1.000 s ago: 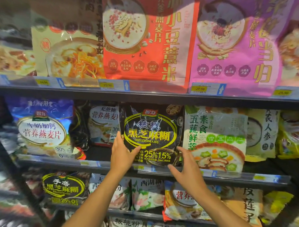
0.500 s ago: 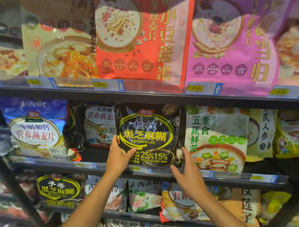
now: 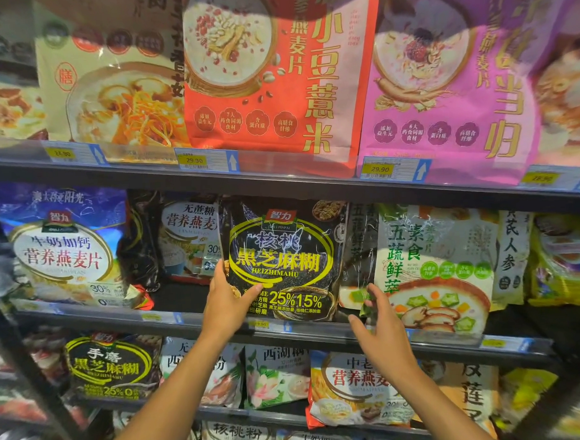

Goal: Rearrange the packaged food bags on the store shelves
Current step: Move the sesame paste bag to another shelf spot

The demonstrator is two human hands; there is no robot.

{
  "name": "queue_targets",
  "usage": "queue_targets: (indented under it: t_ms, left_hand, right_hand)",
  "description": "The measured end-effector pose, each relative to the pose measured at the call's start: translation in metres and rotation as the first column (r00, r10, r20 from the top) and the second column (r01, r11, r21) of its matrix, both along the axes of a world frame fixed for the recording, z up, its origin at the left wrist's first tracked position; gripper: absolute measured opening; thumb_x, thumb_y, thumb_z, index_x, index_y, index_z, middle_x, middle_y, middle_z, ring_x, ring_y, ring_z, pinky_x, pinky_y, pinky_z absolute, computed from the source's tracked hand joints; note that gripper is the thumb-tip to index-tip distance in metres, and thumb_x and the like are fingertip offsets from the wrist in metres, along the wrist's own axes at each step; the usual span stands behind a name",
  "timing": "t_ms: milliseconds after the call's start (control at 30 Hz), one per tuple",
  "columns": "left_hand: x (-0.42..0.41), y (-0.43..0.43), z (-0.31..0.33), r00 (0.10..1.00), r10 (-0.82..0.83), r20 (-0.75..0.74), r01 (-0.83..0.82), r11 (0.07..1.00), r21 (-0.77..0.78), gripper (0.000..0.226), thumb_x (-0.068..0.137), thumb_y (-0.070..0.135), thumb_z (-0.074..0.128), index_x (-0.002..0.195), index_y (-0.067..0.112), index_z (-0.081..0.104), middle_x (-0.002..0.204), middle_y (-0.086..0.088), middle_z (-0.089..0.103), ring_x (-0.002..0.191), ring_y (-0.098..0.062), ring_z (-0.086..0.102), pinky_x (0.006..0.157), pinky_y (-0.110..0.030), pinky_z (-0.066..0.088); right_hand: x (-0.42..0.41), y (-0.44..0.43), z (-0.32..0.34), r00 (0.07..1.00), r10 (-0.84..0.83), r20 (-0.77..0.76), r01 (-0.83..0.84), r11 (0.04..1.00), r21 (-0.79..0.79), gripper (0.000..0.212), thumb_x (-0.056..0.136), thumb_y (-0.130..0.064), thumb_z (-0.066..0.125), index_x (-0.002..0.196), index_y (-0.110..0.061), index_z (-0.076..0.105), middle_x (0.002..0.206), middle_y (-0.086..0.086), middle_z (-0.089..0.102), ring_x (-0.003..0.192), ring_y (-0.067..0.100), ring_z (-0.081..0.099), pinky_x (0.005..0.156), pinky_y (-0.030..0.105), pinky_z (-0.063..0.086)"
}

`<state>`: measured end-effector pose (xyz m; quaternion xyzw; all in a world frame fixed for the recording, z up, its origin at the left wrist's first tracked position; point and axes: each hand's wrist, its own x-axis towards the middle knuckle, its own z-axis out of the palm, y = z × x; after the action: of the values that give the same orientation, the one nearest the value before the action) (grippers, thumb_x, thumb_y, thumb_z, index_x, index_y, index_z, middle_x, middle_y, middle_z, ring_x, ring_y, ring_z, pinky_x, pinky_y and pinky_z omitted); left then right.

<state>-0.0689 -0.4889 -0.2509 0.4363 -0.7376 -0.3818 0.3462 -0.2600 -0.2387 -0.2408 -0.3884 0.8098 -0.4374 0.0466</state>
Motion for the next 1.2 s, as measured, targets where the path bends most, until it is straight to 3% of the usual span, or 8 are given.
queue_targets:
  t_ms: [533, 767, 933, 1067, 1200]
  left_hand:
    - [0.001, 0.001, -0.002, 1.0, -0.003, 0.014, 0.003, 1.0, 0.001, 0.108, 0.072, 0.074, 0.074, 0.157, 0.033, 0.023, 0.156, 0.001, 0.047, 0.141, -0.025, 0.049, 0.108, -0.057, 0.049]
    - [0.001, -0.001, -0.001, 1.0, 0.001, -0.008, -0.001, 0.999, 0.032, 0.119, 0.059, 0.086, 0.071, 0.156, 0.035, 0.025, 0.154, 0.002, 0.049, 0.137, -0.025, 0.053, 0.106, -0.057, 0.05]
    - [0.002, -0.006, 0.011, 0.999, 0.004, 0.051, -0.011, 0.99, 0.139, 0.129, 0.073, 0.061, 0.085, 0.166, 0.022, 0.005, 0.171, -0.006, 0.024, 0.155, -0.032, 0.029, 0.121, -0.056, 0.033]
    - [0.004, -0.009, 0.016, 0.995, -0.073, 0.073, 0.058, 0.979, 0.196, 0.113, 0.079, 0.06, 0.082, 0.164, 0.023, 0.017, 0.165, -0.003, 0.039, 0.148, -0.03, 0.042, 0.117, -0.051, 0.038]
    - [0.006, -0.01, 0.016, 0.993, -0.101, 0.06, 0.087, 0.973, 0.212, 0.119, 0.074, 0.069, 0.08, 0.164, 0.025, 0.016, 0.164, -0.002, 0.041, 0.146, -0.029, 0.044, 0.116, -0.053, 0.042]
  right_hand:
    - [-0.001, 0.002, 0.0, 0.999, 0.034, -0.04, -0.032, 0.999, 0.035, 0.07, 0.097, -0.034, 0.067, 0.157, -0.024, 0.031, 0.16, -0.001, 0.04, 0.145, 0.018, 0.04, 0.118, 0.038, 0.037]
    - [0.004, -0.011, 0.003, 0.996, 0.092, -0.013, -0.091, 0.995, 0.051, 0.073, 0.097, -0.036, 0.067, 0.159, -0.025, 0.028, 0.163, -0.003, 0.036, 0.148, 0.017, 0.036, 0.116, 0.034, 0.033]
    - [0.01, -0.034, 0.011, 0.99, 0.141, 0.002, -0.141, 0.986, 0.091, 0.085, 0.095, -0.039, 0.07, 0.162, -0.022, 0.022, 0.162, -0.004, 0.038, 0.148, 0.017, 0.038, 0.116, 0.034, 0.035]
    - [0.012, -0.05, 0.016, 0.989, 0.144, 0.034, -0.147, 0.982, 0.121, 0.089, 0.095, -0.039, 0.071, 0.163, -0.018, 0.018, 0.161, -0.001, 0.042, 0.145, 0.019, 0.044, 0.114, 0.036, 0.039]
    - [0.011, -0.059, 0.014, 0.991, 0.122, 0.059, -0.127, 0.986, 0.103, 0.088, 0.095, -0.035, 0.072, 0.162, -0.015, 0.019, 0.156, 0.003, 0.048, 0.141, 0.021, 0.049, 0.112, 0.038, 0.043]
